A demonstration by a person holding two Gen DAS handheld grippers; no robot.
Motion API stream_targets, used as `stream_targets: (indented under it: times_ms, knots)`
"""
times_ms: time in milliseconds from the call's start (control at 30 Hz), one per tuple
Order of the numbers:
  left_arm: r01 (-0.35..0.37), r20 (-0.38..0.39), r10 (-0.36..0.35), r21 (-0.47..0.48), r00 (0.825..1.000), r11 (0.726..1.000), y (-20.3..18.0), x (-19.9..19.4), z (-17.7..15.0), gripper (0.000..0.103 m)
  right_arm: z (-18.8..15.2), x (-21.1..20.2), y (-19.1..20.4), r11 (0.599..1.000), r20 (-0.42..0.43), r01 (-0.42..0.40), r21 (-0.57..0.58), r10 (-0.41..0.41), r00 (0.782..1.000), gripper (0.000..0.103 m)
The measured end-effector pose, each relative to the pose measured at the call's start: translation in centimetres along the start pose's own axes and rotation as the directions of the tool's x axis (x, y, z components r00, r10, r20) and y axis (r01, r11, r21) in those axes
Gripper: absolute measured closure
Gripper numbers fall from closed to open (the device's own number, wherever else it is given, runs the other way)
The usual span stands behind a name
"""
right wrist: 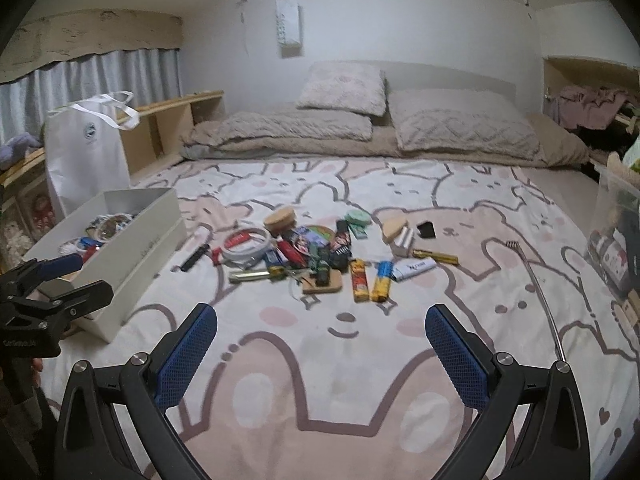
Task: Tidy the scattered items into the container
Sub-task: 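Withdraw both open tools from the box back over the bed, then grasp the gold lighter with the left tool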
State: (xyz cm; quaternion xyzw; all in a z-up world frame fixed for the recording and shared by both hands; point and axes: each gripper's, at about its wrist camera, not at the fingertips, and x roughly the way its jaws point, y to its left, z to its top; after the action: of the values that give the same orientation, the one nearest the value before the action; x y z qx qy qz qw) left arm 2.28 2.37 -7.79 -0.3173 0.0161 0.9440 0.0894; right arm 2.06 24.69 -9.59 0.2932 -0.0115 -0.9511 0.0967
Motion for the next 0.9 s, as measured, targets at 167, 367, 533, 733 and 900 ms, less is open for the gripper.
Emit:
stream_targets:
  times_ms: [167,367,533,733,900]
  knots:
    - [0.045,-0.037,-0.045,-0.008,0.998,0.999,-1.1,2.9,0.3,0.000,-0.8,1.7,-0.8,1.000,-0.046,0.026,0.005,-0.025,0.999,0.000]
    - [0.064,-0.099,-0.069,-0.049,0.993,0.997,-1.3,6.4,-0.2,0.000,-2.1,4.2,-2.1,0.998,-0.111,0.060,0.006,-0.059,0.992,0.000]
    - [0.071,-0.151,-0.083,-0.080,0.985,0.994,-1.0,9.1,-0.9,0.000,-3.1,6.1,-3.4,0.996,-0.161,0.079,0.029,-0.073,0.984,0.000]
    - [0.047,-0.225,-0.068,-0.097,0.972,0.994,-0.5,12.8,-2.2,0.000,-4.0,7.5,-4.5,0.994,-0.205,0.100,0.048,-0.089,0.975,0.000]
    - [0.039,-0.283,-0.079,-0.142,0.956,0.989,0.4,15.7,-2.7,0.000,-4.9,9.0,-5.1,0.991,-0.260,0.125,0.042,-0.110,0.959,0.000]
